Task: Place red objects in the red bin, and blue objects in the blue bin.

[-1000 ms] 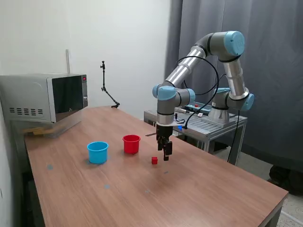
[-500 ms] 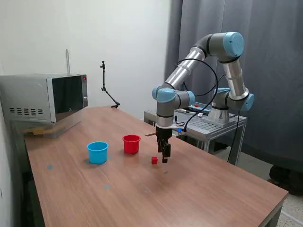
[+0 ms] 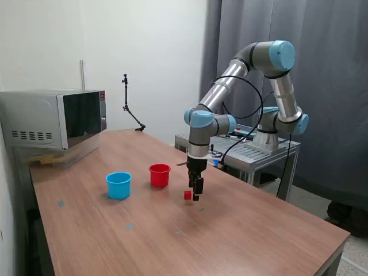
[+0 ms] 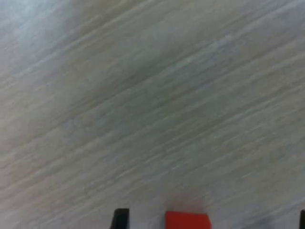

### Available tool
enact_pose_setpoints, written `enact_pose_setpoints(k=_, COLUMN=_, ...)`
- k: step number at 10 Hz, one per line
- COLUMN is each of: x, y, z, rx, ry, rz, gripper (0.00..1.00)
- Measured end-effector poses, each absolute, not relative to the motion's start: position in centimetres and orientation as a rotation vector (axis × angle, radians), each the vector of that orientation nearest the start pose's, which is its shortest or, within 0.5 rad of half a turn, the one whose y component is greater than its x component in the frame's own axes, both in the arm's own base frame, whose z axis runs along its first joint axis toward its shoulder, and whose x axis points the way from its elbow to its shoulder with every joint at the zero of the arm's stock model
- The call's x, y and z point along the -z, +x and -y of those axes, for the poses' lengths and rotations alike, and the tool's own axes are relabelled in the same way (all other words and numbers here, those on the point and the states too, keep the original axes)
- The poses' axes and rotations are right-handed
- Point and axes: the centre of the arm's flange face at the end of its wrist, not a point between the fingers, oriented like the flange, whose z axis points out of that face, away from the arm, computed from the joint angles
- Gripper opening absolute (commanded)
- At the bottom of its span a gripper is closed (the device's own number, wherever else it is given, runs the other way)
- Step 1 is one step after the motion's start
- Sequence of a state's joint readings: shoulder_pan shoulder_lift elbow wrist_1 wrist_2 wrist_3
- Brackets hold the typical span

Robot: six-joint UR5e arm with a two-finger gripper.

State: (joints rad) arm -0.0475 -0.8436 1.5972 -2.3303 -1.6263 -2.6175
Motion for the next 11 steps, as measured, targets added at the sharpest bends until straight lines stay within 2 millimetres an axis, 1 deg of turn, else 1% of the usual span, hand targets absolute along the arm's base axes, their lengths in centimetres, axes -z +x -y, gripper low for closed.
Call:
enact_pose_setpoints(k=4, x=-11.36, y=-67.62, z=9.44, rx=-0.115, ry=-1.492, rz=-2.748, gripper=1.00)
enact_pose_setpoints(k=11, x=-11.43, y=-67.78, z=8.96, rx=-0.124, ry=-1.484, rz=-2.757, gripper=1.00)
